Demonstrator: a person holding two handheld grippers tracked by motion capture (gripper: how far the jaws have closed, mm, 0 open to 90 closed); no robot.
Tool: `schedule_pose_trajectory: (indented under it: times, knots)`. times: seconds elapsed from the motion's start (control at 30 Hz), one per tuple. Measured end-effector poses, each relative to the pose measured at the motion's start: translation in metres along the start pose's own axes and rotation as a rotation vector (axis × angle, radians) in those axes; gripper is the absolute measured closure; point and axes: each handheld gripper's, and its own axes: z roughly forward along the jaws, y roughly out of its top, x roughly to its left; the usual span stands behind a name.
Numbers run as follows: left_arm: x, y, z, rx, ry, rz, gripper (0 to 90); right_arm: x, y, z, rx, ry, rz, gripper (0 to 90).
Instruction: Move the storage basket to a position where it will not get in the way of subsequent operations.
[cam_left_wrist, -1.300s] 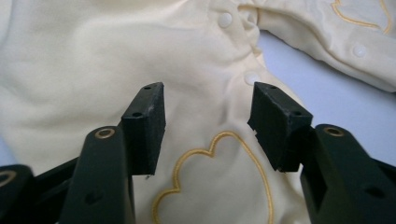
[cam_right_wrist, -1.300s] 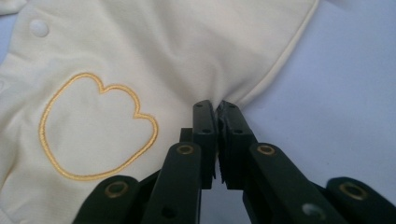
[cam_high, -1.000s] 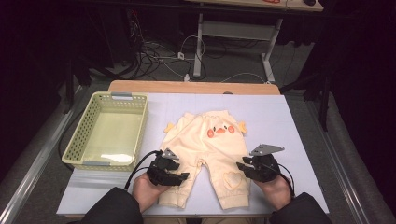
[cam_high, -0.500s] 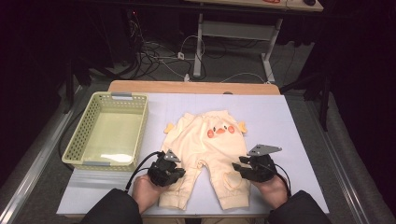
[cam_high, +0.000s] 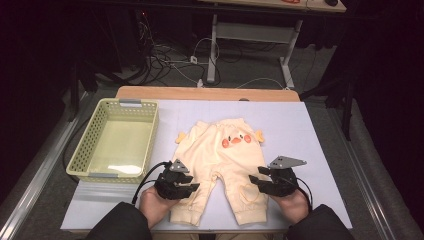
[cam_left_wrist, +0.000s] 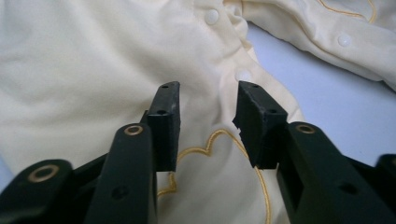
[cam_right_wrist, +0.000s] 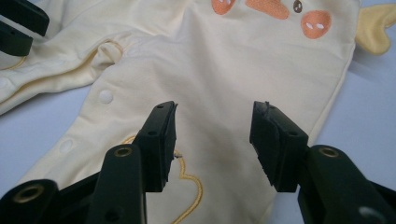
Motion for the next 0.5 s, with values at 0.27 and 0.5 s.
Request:
schedule_pose_trajectory:
  times: [0.27,0.5]
  knots:
    - [0.001,0.002,-0.005,-0.020,0.024,0.004,48.5,0.001,-0.002,-0.005,-0.039,0.004,-0.006,49.2]
    - [0.002,0.010,-0.014,-0.054,0.048,0.020,44.8,0.001,-0.009,-0.017,-0.105,0.012,-0.010,46.8]
